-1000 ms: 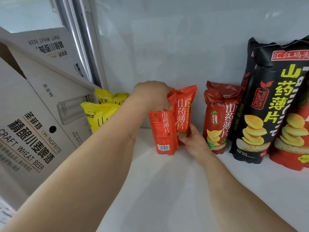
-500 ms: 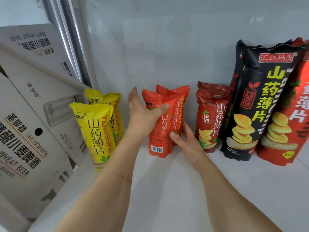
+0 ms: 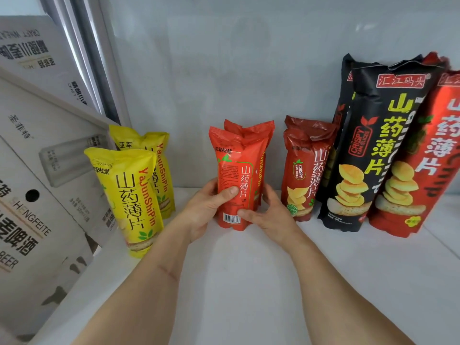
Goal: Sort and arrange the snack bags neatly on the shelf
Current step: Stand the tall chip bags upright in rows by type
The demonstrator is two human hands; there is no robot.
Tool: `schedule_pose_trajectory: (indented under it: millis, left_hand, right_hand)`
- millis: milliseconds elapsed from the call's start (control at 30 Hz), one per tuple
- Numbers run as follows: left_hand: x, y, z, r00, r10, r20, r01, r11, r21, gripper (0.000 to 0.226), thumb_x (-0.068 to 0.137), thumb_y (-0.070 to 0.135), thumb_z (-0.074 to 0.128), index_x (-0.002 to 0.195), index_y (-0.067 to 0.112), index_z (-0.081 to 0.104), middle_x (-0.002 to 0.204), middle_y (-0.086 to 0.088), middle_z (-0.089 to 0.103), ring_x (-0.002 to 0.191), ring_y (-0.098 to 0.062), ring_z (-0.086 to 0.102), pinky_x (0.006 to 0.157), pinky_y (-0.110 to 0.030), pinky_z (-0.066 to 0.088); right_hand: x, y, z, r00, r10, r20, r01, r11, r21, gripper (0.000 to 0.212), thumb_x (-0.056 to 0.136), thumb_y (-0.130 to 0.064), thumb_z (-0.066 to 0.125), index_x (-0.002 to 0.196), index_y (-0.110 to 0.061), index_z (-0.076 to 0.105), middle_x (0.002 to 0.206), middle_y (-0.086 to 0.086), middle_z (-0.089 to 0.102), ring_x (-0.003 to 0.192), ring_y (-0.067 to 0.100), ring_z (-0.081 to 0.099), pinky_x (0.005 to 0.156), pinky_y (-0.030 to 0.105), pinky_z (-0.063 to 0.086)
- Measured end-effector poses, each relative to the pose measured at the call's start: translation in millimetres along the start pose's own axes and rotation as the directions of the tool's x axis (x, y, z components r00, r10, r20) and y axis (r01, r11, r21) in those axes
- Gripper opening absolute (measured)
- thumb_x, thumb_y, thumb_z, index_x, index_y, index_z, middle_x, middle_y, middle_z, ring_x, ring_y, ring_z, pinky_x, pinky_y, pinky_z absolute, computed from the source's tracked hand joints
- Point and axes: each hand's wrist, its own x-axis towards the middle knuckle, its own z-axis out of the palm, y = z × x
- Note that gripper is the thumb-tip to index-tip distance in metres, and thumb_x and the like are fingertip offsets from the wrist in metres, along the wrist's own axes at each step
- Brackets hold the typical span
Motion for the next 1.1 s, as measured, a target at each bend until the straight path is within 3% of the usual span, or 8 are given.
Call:
schedule_pose_trajectory:
  millis: [133, 333, 433, 533, 633, 800, 933, 1100]
  left_hand:
    - [1, -6, -8, 0.998, 0.023, -0.06, -0.023, 1.0, -0.008, 0.076, 0.069, 0.028, 0.088, 0.134, 0.012, 0.053, 0.122, -0.005, 0.071, 0.109, -0.022, 0.07, 0.084, -0.03, 0.058]
    - [-5, -9, -12, 0.993, 0.08, -0.087, -0.076, 0.996, 0.048, 0.091, 0.053, 0.047, 0.091, 0.132, 0.021, 0.055, 0.122, -0.003, 0.071, 0.108, -0.021, 0.07, 0.096, -0.045, 0.055]
    - [-13, -11, -15, 0.995, 0.092, -0.049, -0.088, 0.993, 0.077, 0.089, 0.053, 0.053, 0.092, 0.131, 0.031, 0.055, 0.127, 0.0, 0.068, 0.109, -0.016, 0.069, 0.091, -0.036, 0.058]
    - [-22, -13, -20, 0.997, 0.078, 0.026, -0.079, 0.996, 0.044, 0.076, 0.07, 0.032, 0.08, 0.139, 0.031, 0.047, 0.123, 0.008, 0.07, 0.109, -0.009, 0.068, 0.081, -0.021, 0.055]
    - [-27, -14, -24, 0.995, 0.085, 0.058, -0.09, 0.991, 0.097, 0.071, 0.076, 0.023, 0.07, 0.142, 0.028, 0.045, 0.123, 0.009, 0.07, 0.109, -0.009, 0.068, 0.088, -0.028, 0.054]
    - [-24, -20, -25, 0.995, 0.085, -0.043, -0.079, 0.99, 0.115, 0.104, 0.056, 0.035, 0.093, 0.146, 0.029, 0.042, 0.136, -0.003, 0.06, 0.115, -0.015, 0.065, 0.097, -0.037, 0.055]
    - [-26, -21, -33, 0.994, 0.094, 0.053, -0.099, 0.991, 0.093, 0.107, 0.056, 0.038, 0.091, 0.149, 0.032, 0.038, 0.143, 0.0, 0.054, 0.127, -0.015, 0.056, 0.1, -0.033, 0.049]
    - [-28, -18, -32, 0.988, 0.084, 0.133, -0.091, 0.994, 0.052, 0.094, 0.063, 0.021, 0.078, 0.148, 0.023, 0.039, 0.136, 0.001, 0.063, 0.125, -0.018, 0.058, 0.095, -0.027, 0.048]
  right_hand:
    - [0, 0, 1, 1.0, -0.014, 0.019, 0.014, 1.0, 0.025, 0.084, 0.072, -0.016, 0.086, 0.139, -0.032, 0.039, 0.12, -0.022, 0.056, 0.089, -0.03, 0.053, 0.067, -0.001, 0.044]
    - [-1, -1, 2, 0.999, -0.042, 0.032, 0.04, 0.998, 0.048, 0.084, 0.076, -0.008, 0.083, 0.145, -0.023, 0.039, 0.128, -0.012, 0.058, 0.094, -0.028, 0.054, 0.07, -0.002, 0.043]
    - [-2, -1, 2, 0.998, -0.048, 0.032, 0.046, 0.998, 0.047, 0.082, 0.076, -0.008, 0.082, 0.145, -0.022, 0.039, 0.128, -0.011, 0.058, 0.093, -0.028, 0.053, 0.07, -0.002, 0.042]
    - [-2, -1, 3, 0.998, -0.054, 0.028, 0.052, 0.998, 0.042, 0.083, 0.077, -0.012, 0.082, 0.147, -0.023, 0.037, 0.122, -0.019, 0.055, 0.086, -0.036, 0.047, 0.066, -0.006, 0.038]
    - [-3, -2, 3, 0.999, -0.048, 0.012, 0.048, 0.998, 0.036, 0.082, 0.078, -0.012, 0.081, 0.147, -0.021, 0.036, 0.118, -0.024, 0.052, 0.082, -0.039, 0.044, 0.064, -0.008, 0.036]
    - [-7, -6, 2, 0.999, -0.044, -0.011, 0.044, 0.999, -0.006, 0.08, 0.08, -0.019, 0.08, 0.146, -0.024, 0.037, 0.118, -0.031, 0.047, 0.088, -0.037, 0.044, 0.066, -0.009, 0.034]
    - [-10, -8, 5, 0.999, -0.029, -0.034, 0.028, 0.999, -0.04, 0.095, 0.069, -0.045, 0.081, 0.15, -0.033, 0.032, 0.131, -0.028, 0.042, 0.125, -0.007, 0.034, 0.092, 0.011, 0.032]
    - [-17, -11, 4, 0.999, -0.004, -0.035, 0.003, 0.999, -0.035, 0.103, 0.062, -0.061, 0.082, 0.149, -0.036, 0.032, 0.131, -0.031, 0.041, 0.131, -0.002, 0.031, 0.106, 0.028, 0.029]
